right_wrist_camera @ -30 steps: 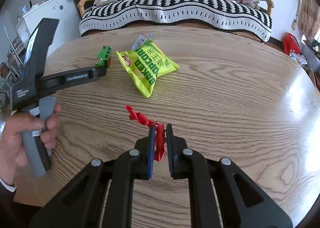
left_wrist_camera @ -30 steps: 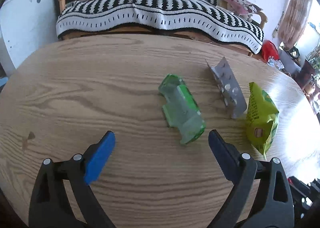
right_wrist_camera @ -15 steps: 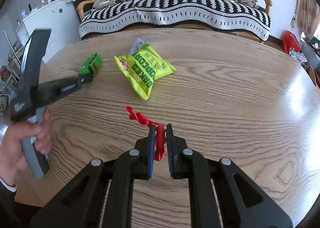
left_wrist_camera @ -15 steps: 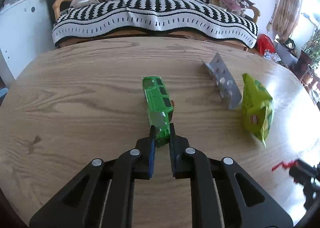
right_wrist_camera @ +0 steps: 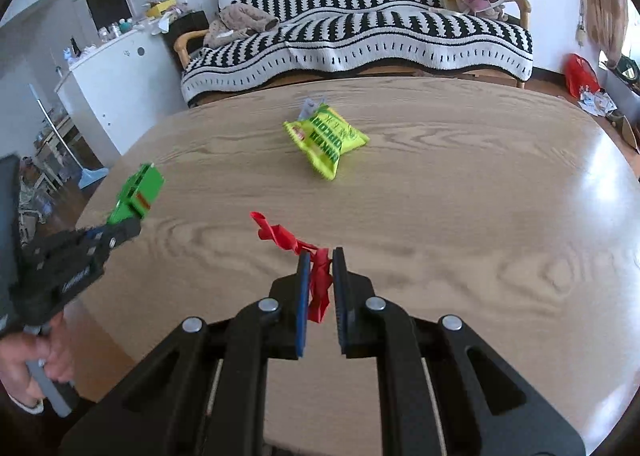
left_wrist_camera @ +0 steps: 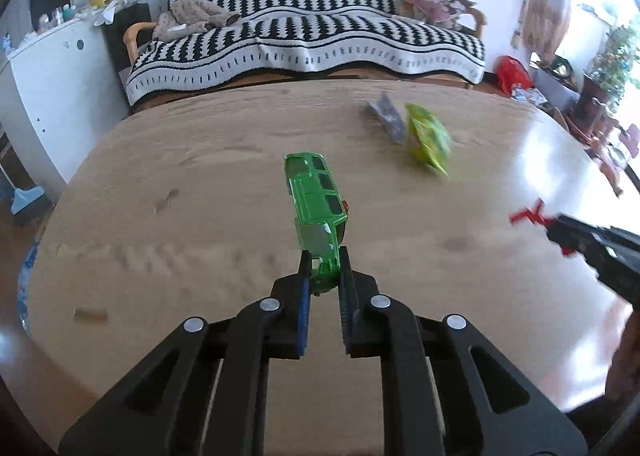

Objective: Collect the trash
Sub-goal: 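Carry the toy car and ribbon over the black bin and open both grippers, then grasp the yellow-green popcorn bag with the right gripper while the left grasps the pill blister pack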

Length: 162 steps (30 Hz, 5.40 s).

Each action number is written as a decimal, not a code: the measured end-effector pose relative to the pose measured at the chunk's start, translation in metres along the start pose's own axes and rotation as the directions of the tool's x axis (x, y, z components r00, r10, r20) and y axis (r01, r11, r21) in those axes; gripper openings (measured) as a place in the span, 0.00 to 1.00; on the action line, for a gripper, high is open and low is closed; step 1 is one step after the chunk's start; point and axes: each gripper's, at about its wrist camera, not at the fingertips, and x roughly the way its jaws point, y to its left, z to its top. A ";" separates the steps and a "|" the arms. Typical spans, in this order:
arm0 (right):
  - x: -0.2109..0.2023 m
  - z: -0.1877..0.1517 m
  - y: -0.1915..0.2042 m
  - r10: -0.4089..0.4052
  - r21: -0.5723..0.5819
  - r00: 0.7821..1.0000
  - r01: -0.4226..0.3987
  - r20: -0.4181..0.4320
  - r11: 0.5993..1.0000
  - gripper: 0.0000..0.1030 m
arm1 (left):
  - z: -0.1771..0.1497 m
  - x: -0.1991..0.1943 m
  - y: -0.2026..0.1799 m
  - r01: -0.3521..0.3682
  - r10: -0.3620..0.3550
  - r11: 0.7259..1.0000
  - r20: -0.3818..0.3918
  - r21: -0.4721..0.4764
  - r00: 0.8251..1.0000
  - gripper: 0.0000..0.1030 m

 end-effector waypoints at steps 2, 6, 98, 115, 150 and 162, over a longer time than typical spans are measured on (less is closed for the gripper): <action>-0.016 -0.017 0.003 0.006 -0.004 1.000 -0.006 0.004 1.000 0.11 | -0.026 -0.020 -0.007 0.015 -0.015 1.000 -0.009 0.007 1.000 0.11; -0.051 -0.062 0.011 0.029 0.008 1.000 -0.029 0.006 1.000 0.11 | -0.075 -0.049 -0.022 0.024 -0.023 0.999 -0.028 0.038 0.999 0.11; -0.016 -0.008 0.001 0.077 0.212 0.997 -0.070 -0.029 0.975 0.87 | -0.028 0.011 -0.008 0.086 -0.105 0.987 -0.136 -0.139 0.985 0.93; 0.169 0.130 -0.041 0.157 0.434 0.982 -0.099 -0.100 0.895 0.87 | 0.058 0.140 0.002 0.018 -0.046 0.975 -0.120 -0.219 0.992 0.93; 0.097 0.065 -0.076 -0.001 0.283 0.988 0.045 -0.154 0.958 0.49 | 0.129 0.200 -0.061 0.003 -0.007 0.998 -0.076 -0.061 0.997 0.17; 0.013 0.008 0.006 0.005 0.118 0.998 0.003 -0.067 0.993 0.49 | 0.006 0.027 0.006 0.033 -0.042 0.991 -0.069 -0.128 0.997 0.17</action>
